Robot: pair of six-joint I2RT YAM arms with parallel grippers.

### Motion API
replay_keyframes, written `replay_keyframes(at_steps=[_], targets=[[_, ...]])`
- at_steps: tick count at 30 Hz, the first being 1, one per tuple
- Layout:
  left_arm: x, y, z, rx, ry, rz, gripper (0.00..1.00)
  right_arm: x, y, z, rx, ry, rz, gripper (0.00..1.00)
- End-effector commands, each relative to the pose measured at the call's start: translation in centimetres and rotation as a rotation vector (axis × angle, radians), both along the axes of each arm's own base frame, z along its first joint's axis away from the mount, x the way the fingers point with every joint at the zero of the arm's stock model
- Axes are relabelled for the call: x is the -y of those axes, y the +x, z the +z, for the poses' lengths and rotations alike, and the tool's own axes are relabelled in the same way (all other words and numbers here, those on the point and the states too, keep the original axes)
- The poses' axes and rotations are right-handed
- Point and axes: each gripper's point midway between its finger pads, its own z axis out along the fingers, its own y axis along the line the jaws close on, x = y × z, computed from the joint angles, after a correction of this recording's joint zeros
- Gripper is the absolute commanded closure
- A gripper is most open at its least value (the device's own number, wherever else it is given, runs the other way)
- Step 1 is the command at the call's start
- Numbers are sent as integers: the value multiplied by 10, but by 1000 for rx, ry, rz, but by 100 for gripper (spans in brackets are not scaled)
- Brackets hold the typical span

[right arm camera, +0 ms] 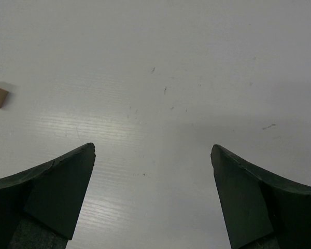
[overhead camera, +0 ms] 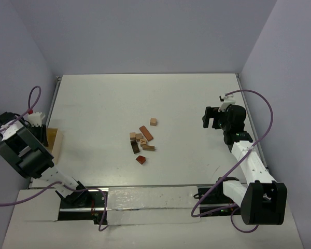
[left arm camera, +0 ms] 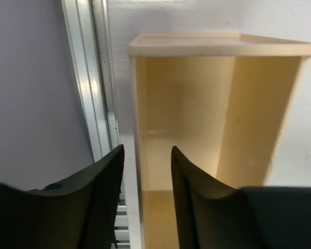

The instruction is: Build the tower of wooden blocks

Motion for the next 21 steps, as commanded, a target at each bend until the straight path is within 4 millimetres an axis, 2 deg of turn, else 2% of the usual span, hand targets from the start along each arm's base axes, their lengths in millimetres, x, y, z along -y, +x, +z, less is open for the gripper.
replay_keyframes(at_steps=[1, 3, 6, 10, 11, 12, 13, 14, 15, 18, 21], targets=[[-9, 18, 51, 119, 22, -5, 51, -1, 10, 22, 53, 15, 2, 0], [-6, 22, 70, 141, 16, -5, 50, -1, 9, 22, 53, 18, 3, 0], [-1, 39, 115, 213, 39, -24, 49, -3, 9, 24, 61, 20, 9, 0], [23, 58, 170, 309, 95, -67, 46, -4, 9, 26, 66, 25, 17, 0], [36, 66, 184, 342, 125, -95, 43, -5, 8, 27, 68, 26, 19, 0], [51, 73, 198, 378, 157, -127, 40, -5, 8, 27, 71, 27, 22, 0], [67, 79, 195, 374, 138, -161, 38, -6, 8, 27, 68, 28, 24, 0], [95, 87, 202, 406, 160, -215, 35, -7, 7, 28, 71, 30, 32, 0], [97, 85, 205, 419, 173, -205, 35, -7, 7, 28, 73, 28, 31, 0], [182, 97, 207, 501, 116, -397, 24, -10, 5, 29, 78, 28, 57, 0], [260, 87, 195, 529, 8, -643, 26, -14, 2, 27, 73, 25, 86, 0]])
